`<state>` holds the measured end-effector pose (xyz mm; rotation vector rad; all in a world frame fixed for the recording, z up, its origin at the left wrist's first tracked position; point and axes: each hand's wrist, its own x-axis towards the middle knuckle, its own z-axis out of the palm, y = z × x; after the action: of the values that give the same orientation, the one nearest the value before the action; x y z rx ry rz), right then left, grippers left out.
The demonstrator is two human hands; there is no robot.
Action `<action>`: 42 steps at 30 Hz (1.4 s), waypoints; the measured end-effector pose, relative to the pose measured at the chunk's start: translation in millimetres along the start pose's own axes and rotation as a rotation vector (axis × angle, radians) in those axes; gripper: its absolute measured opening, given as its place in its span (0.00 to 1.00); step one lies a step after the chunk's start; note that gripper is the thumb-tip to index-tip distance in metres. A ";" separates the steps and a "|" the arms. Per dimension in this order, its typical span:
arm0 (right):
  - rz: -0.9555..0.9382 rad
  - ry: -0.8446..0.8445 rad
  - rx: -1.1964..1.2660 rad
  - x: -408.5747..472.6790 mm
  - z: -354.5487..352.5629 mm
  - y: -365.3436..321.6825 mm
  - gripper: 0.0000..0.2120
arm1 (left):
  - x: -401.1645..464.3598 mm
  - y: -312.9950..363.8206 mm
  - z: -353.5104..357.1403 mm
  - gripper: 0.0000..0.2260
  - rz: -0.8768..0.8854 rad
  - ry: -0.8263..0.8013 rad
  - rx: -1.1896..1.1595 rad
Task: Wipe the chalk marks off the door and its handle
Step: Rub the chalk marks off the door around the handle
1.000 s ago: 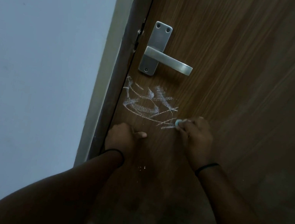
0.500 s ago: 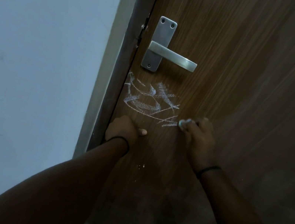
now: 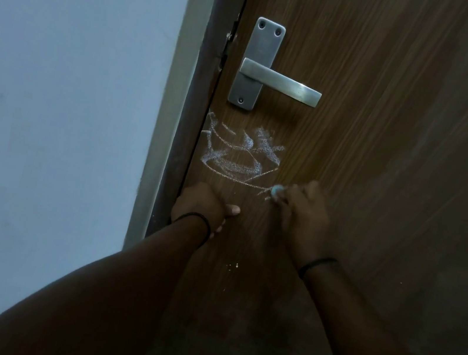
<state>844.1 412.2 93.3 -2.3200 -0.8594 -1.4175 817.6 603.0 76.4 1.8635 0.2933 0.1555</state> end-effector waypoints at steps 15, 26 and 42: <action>0.010 -0.007 -0.004 29.6 -13.8 -30.4 0.07 | -1.6 0.7 0.8 0.15 -0.008 0.010 0.006; -0.010 0.042 -0.026 62.6 -12.7 -43.2 0.08 | -0.2 -1.1 2.4 0.16 0.030 0.062 0.065; -0.099 0.012 -0.063 71.8 -5.4 -38.8 0.12 | 1.1 -1.4 0.5 0.14 -0.016 0.043 -0.018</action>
<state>840.5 463.9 156.6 -2.3421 -0.9520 -1.5179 818.6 603.2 74.9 1.8413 0.3352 0.1872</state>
